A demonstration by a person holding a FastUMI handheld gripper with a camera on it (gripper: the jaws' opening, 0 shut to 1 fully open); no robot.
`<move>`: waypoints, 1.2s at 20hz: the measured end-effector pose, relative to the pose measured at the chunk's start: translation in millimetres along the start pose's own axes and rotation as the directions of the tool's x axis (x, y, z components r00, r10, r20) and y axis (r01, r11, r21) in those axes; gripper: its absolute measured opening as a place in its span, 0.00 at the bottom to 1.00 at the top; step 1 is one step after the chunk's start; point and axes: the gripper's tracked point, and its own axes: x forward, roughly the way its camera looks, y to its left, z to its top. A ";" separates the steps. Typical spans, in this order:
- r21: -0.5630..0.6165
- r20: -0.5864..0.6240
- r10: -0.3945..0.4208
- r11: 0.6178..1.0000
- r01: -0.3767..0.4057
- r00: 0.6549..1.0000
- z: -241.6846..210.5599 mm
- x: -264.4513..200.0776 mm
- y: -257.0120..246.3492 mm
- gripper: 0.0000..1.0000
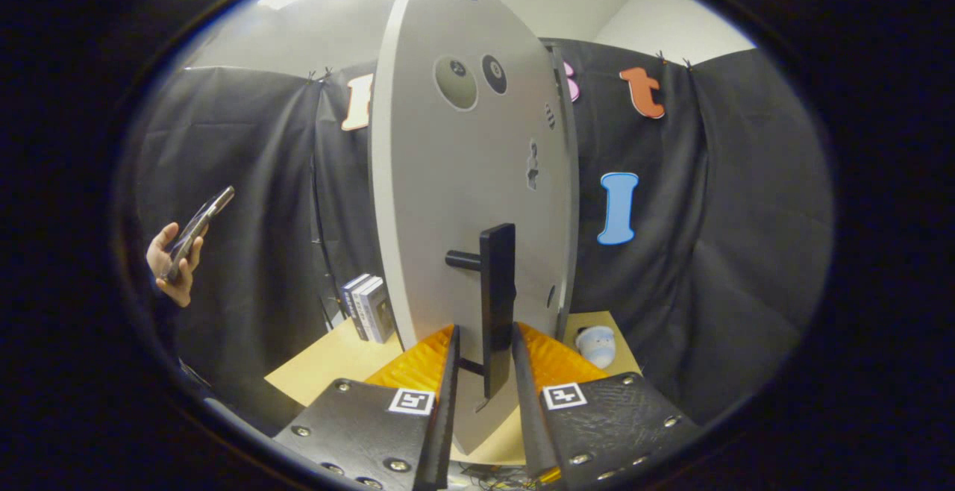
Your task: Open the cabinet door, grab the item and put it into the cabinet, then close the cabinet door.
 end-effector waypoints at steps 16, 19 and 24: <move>-0.033 -0.044 0.128 0.991 -0.130 0.991 -0.3 35.3 17.8 0.60; -0.033 -0.034 0.107 0.994 -0.108 0.994 0.4 41.5 15.4 0.77; -0.024 -0.030 0.101 0.994 -0.102 0.994 0.9 53.8 26.6 0.96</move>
